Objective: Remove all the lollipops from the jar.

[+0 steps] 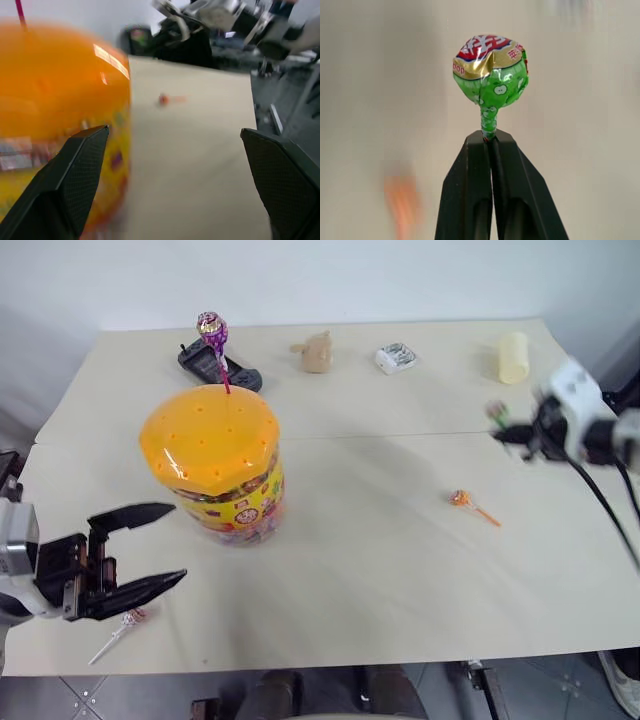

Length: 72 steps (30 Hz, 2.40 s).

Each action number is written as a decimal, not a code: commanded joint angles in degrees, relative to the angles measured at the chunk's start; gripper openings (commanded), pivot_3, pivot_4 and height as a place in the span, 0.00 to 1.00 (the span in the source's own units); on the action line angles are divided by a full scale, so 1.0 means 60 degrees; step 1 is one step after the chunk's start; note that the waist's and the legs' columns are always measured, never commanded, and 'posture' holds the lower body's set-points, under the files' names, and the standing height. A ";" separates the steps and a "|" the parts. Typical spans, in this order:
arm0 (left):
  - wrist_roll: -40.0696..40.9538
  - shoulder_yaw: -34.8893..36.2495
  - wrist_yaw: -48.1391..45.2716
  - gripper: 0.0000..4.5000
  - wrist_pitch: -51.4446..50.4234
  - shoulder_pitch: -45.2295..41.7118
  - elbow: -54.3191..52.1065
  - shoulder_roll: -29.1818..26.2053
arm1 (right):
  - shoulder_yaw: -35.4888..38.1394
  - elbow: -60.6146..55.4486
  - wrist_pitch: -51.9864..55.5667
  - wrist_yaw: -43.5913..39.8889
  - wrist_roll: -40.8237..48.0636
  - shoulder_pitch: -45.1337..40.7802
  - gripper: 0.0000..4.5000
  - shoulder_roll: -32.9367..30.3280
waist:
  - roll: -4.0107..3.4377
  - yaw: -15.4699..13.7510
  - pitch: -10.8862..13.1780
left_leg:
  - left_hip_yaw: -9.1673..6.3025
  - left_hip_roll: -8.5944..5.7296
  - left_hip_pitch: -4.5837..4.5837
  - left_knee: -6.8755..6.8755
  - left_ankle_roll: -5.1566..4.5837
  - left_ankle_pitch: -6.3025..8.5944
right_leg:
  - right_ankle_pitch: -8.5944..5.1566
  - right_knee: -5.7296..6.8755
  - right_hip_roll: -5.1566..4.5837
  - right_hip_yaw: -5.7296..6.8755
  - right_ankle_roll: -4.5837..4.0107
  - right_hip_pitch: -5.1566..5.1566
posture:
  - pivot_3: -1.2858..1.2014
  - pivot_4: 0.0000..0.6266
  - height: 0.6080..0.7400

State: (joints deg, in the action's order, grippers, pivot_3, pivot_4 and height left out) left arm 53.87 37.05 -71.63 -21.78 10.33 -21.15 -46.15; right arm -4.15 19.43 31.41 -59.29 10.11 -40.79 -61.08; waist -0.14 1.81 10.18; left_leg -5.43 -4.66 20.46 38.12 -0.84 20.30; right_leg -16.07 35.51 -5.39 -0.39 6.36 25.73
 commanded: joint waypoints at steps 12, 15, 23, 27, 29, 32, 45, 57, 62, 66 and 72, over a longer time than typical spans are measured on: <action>0.0223 0.0032 0.0149 1.00 0.0005 -0.0545 -0.0099 0.0072 | 0.0066 0.2040 -0.2311 0.0268 -0.1349 0.1599 0.21 0.0037 | 0.0011 -0.0057 -0.0007 | 0.0107 0.0052 -0.0064 0.0026 0.0017 0.0003 | 0.0015 0.0011 0.0001 0.0015 0.0012 -0.0029 | 0.52 0.24 1.00; 0.0332 0.0135 0.0263 1.00 -0.0058 -0.0547 -0.0087 0.0097 | 0.0287 0.2004 -0.2597 -0.0143 -0.1142 0.1598 0.41 0.0005 | 0.0012 -0.0064 -0.0008 | 0.0106 0.0051 -0.0061 0.0030 0.0014 0.0006 | 0.0016 0.0008 0.0000 0.0016 0.0012 -0.0030 | 0.52 0.24 1.00; 0.1407 0.1060 0.1488 1.00 -0.0236 -0.0743 0.0204 0.0718 | 0.1928 -0.0494 -0.1904 -0.2521 0.2801 -0.0198 0.77 0.1533 | -0.0028 0.0065 0.0016 | 0.0122 0.0068 -0.0065 0.0027 0.0023 0.0011 | 0.0018 0.0009 0.0014 0.0011 0.0016 -0.0026 | 0.52 0.24 1.00; 0.1916 0.1723 0.2473 1.00 -0.0089 -0.0931 0.0497 0.1315 | 0.1651 -0.1824 -0.0292 -0.1795 0.3864 -0.1488 0.77 0.3021 | -0.0016 -0.0042 0.0010 | 0.0095 0.0092 -0.0058 0.0031 0.0050 0.0016 | 0.0013 0.0018 0.0030 0.0037 0.0007 -0.0012 | 0.52 0.24 1.00; 0.2078 0.2009 0.2854 1.00 -0.0013 -0.0978 0.0666 0.1557 | 0.1385 -0.2130 0.0278 -0.1086 0.4028 -0.2172 0.77 0.3938 | -0.0006 -0.0101 0.0004 | 0.0069 0.0092 -0.0048 0.0041 0.0056 0.0021 | 0.0010 0.0016 0.0030 0.0057 -0.0003 -0.0013 | 0.52 0.24 1.00; 0.2087 0.2324 0.3076 1.00 0.0103 -0.0955 0.1059 0.1740 | 0.0986 -0.2040 0.0960 0.0236 0.3994 -0.3340 0.77 0.5564 | -0.0004 -0.0121 0.0004 | 0.0043 0.0072 -0.0021 0.0099 0.0044 0.0030 | 0.0014 0.0026 0.0015 0.0072 -0.0009 -0.0014 | 0.52 0.24 1.00; 0.1853 0.1965 0.2904 1.00 0.0340 -0.0739 0.1023 0.1905 | -0.0110 -0.0772 0.1673 0.1860 0.3342 -0.5639 0.77 0.8518 | 0.0009 -0.0210 -0.0005 | -0.0030 0.0055 -0.0001 0.0149 0.0032 0.0044 | 0.0021 0.0073 0.0001 0.0144 -0.0032 -0.0032 | 0.52 0.24 1.00; 0.1831 0.1613 0.2950 1.00 0.0391 -0.1118 0.0954 0.1752 | -0.0089 -0.0785 0.1400 0.2263 0.3095 -0.5629 0.26 0.9338 | 0.0010 0.0033 -0.0006 | -0.0038 0.0055 -0.0001 0.0139 0.0033 0.0044 | 0.0019 0.0075 0.0003 0.0151 -0.0037 -0.0028 | 0.52 0.24 1.00; 0.1851 0.1219 0.2791 1.00 0.0261 -0.1653 0.0847 0.1521 | 0.0754 -0.0494 0.0034 0.1899 0.3417 -0.5719 0.02 0.9338 | 0.0011 0.0034 -0.0006 | -0.0038 0.0054 -0.0001 0.0140 0.0034 0.0045 | 0.0019 0.0076 0.0003 0.0153 -0.0037 -0.0028 | 0.52 0.24 1.00; 0.1778 0.0833 0.2506 1.00 0.0136 -0.1793 0.0608 0.1269 | 0.1736 -0.0294 -0.0505 0.1572 0.3882 -0.5800 0.02 0.8769 | 0.0011 0.0016 -0.0006 | -0.0038 0.0052 -0.0001 0.0142 0.0034 0.0045 | 0.0019 0.0075 0.0001 0.0153 -0.0037 -0.0031 | 0.52 0.24 1.00; 0.1461 0.0042 0.1435 1.00 -0.0243 -0.1555 0.0147 0.0484 | 0.1983 -0.0750 0.0288 0.0603 0.3614 -0.5126 0.02 0.5919 | 0.0010 -0.0032 -0.0005 | -0.0042 0.0049 0.0006 0.0138 0.0029 0.0047 | 0.0019 0.0064 -0.0003 0.0153 -0.0037 -0.0034 | 0.52 0.24 1.00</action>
State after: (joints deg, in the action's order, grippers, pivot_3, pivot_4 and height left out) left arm 63.47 37.89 -60.77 -22.83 0.38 -18.14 -41.92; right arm 7.38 17.54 31.74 -53.31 32.75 -72.65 -21.53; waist -0.08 1.62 10.15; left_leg -5.69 -4.36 20.50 38.94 -0.67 20.59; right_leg -15.96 35.88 -5.41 0.54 6.13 25.53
